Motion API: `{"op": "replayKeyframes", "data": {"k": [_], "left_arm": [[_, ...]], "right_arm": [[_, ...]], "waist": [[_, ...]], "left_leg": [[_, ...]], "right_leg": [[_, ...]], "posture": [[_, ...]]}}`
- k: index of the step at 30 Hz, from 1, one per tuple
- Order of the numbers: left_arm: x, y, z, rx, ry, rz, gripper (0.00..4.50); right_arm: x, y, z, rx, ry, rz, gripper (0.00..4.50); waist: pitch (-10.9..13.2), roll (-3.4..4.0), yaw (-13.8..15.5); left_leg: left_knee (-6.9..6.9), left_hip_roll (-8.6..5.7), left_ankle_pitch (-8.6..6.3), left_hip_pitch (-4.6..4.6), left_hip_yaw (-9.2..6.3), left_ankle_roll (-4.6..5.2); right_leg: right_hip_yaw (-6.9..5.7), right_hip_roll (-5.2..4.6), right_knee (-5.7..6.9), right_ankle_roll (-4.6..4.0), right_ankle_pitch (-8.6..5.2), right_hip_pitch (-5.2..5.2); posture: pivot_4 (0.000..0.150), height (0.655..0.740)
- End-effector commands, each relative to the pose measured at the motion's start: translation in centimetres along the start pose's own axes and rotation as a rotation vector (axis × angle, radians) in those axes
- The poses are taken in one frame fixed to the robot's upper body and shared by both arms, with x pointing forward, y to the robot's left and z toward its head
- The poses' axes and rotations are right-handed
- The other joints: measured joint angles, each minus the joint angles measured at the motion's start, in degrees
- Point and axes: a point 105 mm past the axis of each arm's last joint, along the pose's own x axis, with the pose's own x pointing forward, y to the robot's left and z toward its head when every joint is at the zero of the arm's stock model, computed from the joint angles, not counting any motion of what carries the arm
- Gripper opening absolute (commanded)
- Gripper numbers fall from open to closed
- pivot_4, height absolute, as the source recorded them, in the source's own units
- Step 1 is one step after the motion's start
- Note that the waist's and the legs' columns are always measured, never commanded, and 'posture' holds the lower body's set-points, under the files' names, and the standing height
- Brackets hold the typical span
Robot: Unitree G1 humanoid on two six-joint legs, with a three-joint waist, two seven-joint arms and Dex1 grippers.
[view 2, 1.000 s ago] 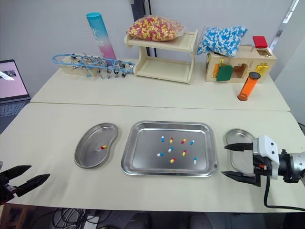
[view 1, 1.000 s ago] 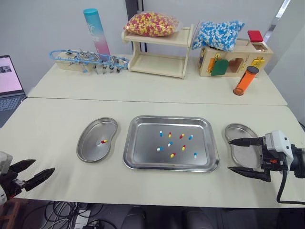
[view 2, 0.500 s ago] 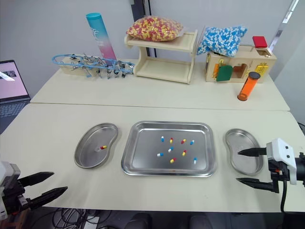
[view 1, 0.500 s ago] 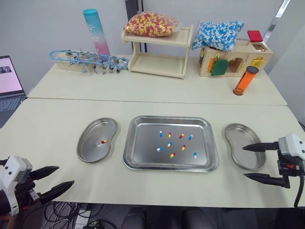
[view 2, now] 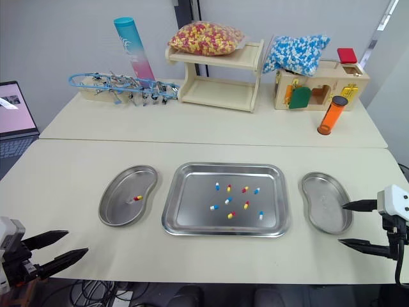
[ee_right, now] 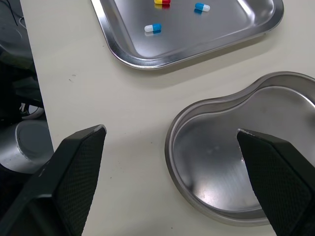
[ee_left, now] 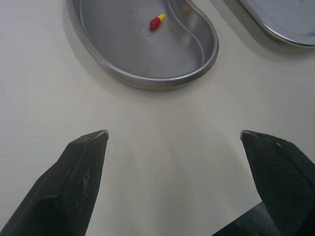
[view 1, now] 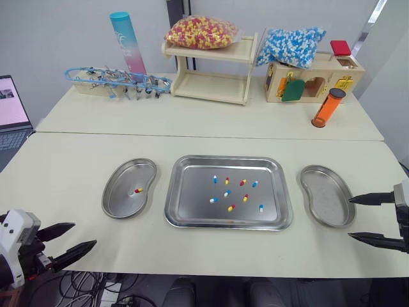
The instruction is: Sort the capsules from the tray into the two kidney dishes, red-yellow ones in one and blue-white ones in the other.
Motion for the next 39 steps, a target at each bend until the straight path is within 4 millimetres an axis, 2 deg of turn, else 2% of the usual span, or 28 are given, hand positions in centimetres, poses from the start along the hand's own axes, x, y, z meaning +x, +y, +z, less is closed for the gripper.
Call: {"op": "replayKeyframes", "data": {"k": [1, 5, 7, 14, 17, 19, 23, 31, 33, 35, 39], "left_arm": [[-0.6, 0.3, 0.9, 0.044, -0.008, 0.019, 4.45], [-0.6, 0.0, 1.4, 0.042, -0.002, 0.008, 4.45], [-0.2, -1.0, 1.6, 0.045, 0.024, -0.043, 4.45], [2.7, -3.9, 5.3, 0.138, -0.024, -0.177, 4.45], [4.3, -5.0, 6.4, 0.185, -0.042, -0.238, 4.45], [5.2, -5.8, 7.3, 0.233, -0.071, -0.291, 4.28], [6.8, -8.1, 8.8, 0.3, -0.099, -0.416, 3.3], [10.7, -11.5, 10.9, 0.399, -0.177, -0.586, 3.3], [11.1, -12.0, 10.9, 0.409, -0.181, -0.617, 3.3], [11.5, -12.2, 10.8, 0.42, -0.186, -0.627, 2.95], [11.8, -12.9, 10.7, 0.417, -0.196, -0.64, 2.95]], "right_arm": [[-0.2, -0.1, 1.0, -0.042, -0.006, 0.005, 4.5], [0.7, 0.1, 2.0, -0.082, -0.045, 0.039, 4.5], [1.7, 0.5, 3.2, -0.11, -0.087, 0.074, 4.5], [4.2, 1.4, 7.2, -0.175, -0.232, 0.162, 4.5], [4.8, 1.9, 8.0, -0.182, -0.264, 0.187, 4.5], [5.1, 2.2, 8.2, -0.182, -0.277, 0.193, 4.5], [5.5, 2.6, 8.4, -0.181, -0.295, 0.185, 4.5], [6.1, 3.7, 8.3, -0.161, -0.32, 0.177, 4.5], [6.2, 3.8, 8.3, -0.157, -0.323, 0.174, 4.5], [6.2, 4.0, 8.2, -0.149, -0.325, 0.171, 4.5], [6.2, 4.4, 8.1, -0.141, -0.326, 0.165, 4.5]], "waist": [[0.0, 0.0, 0.0], [0.0, 0.0, -0.1], [0.0, -0.01, -0.1], [0.0, -0.01, 0.1], [0.0, 0.0, 0.2], [0.0, 0.0, 0.2], [0.0, 0.01, 0.1], [0.0, 0.01, 0.2], [0.0, 0.0, 0.0], [0.0, 0.01, -0.2], [0.0, 0.0, 0.0]], "left_leg": [[0.0, 0.0, 0.0, 0.0, 0.0, 0.0], [0.0, 0.0, 0.0, 0.01, 0.0, 0.0], [0.0, 0.0, 0.0, 0.0, -0.01, 0.0], [0.02, 0.0, 0.0, -0.03, -0.04, 0.0], [0.01, 0.0, 0.0, -0.04, -0.07, 0.0], [0.0, 0.0, 0.0, -0.04, -0.08, 0.0], [0.0, 0.0, 0.0, -0.03, -0.08, 0.0], [0.03, -0.01, 0.0, -0.04, -0.08, -0.01], [0.03, -0.01, 0.0, -0.04, -0.08, -0.01], [0.03, -0.01, 0.0, -0.02, -0.05, 0.0], [0.04, -0.01, 0.0, -0.04, -0.07, 0.0]], "right_leg": [[0.0, 0.0, 0.0, 0.0, 0.0, 0.0], [0.0, 0.0, 0.0, 0.0, 0.0, 0.0], [-0.01, 0.0, 0.0, 0.0, 0.0, 0.0], [-0.02, 0.0, 0.0, 0.0, 0.0, 0.01], [-0.05, 0.0, -0.05, 0.0, 0.0, 0.04], [-0.06, 0.0, -0.05, 0.0, 0.0, 0.03], [-0.06, 0.0, -0.03, 0.0, 0.0, 0.02], [-0.06, 0.01, -0.02, 0.01, 0.01, 0.03], [-0.06, 0.01, -0.02, 0.01, 0.01, 0.03], [-0.02, 0.01, -0.01, 0.01, 0.01, 0.03], [-0.04, 0.01, -0.01, 0.01, 0.01, 0.03]], "posture": [[0.15, 0.74], [0.15, 0.74], [0.15, 0.74], [0.15, 0.74], [0.15, 0.74], [0.15, 0.74], [0.15, 0.74], [0.15, 0.74], [0.15, 0.74], [0.15, 0.74], [0.15, 0.74]]}}
